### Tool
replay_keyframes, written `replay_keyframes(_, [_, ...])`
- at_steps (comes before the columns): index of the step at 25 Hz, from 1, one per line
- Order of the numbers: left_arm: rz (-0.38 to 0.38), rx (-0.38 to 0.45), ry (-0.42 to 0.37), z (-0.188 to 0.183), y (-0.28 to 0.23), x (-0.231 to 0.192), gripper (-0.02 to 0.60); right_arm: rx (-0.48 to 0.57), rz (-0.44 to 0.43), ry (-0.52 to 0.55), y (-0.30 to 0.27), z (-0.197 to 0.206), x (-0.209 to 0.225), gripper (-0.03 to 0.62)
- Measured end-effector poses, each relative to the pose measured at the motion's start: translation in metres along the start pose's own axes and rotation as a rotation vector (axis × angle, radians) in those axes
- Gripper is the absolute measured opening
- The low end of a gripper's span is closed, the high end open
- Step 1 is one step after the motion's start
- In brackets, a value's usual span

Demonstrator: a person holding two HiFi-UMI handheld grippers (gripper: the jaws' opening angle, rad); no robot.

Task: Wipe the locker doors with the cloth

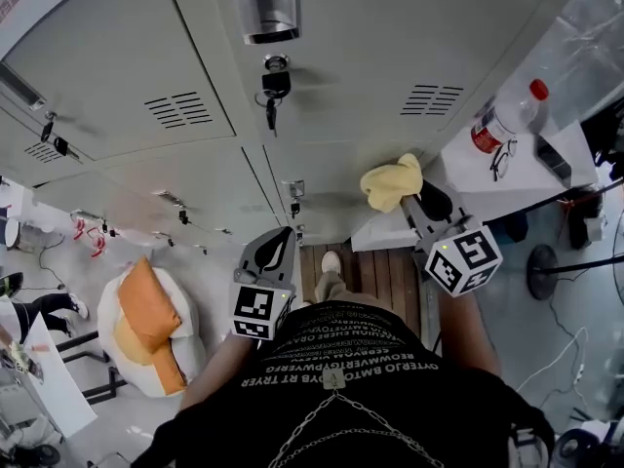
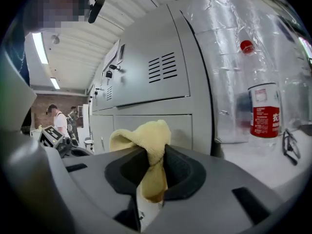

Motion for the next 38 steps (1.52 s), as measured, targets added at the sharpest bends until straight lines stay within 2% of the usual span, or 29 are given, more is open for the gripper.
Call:
replay_keyframes(10, [-0.044,0.012,0.019,-0.004,0.028,-0.004,0.006,-0.038,-0.231,0.052,-0.057,0.015,-0.093,0.077])
replay_keyframes(17, [-0.102,-0.017,0.031,0.007,0.047,-0.018,0.006,-0.071,-0.323,0.138,-0.102,0.022,-0.137,0.078])
replay_keyframes(21, [-0.134,-0.029,0.042,0.013,0.055,-0.026,0.006,-0.098,-0.282,0.230,-0.120,0.031,-0.139,0.078])
replay_keyframes(25, [-0.132,-0.033,0.046,0.015,0.056,-0.025,0.006,-0.120,-0.235,0.260,-0.124,0.036,-0.128,0.077])
replay_keyframes(31, [-0.106,-0.032,0.034,0.017,0.049,-0.024,0.006,-0.144,-0.167,0.222,-0.114,0.047,-0.099,0.078])
replay_keyframes(38, [-0.039,-0.029,0.021,0.011,0.034,-0.010,0.006,-0.170,-0.076,0.179,-0.093,0.060,-0.059,0.078])
Point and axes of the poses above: the fingertips, and each gripper's own axes: y backward along the fingers, x to its right, z out of its underside, the point moved 1 cm from there along y, backward along the fingers, and after that the axes turned 2 degrees about -x, right-handed, at the moved point
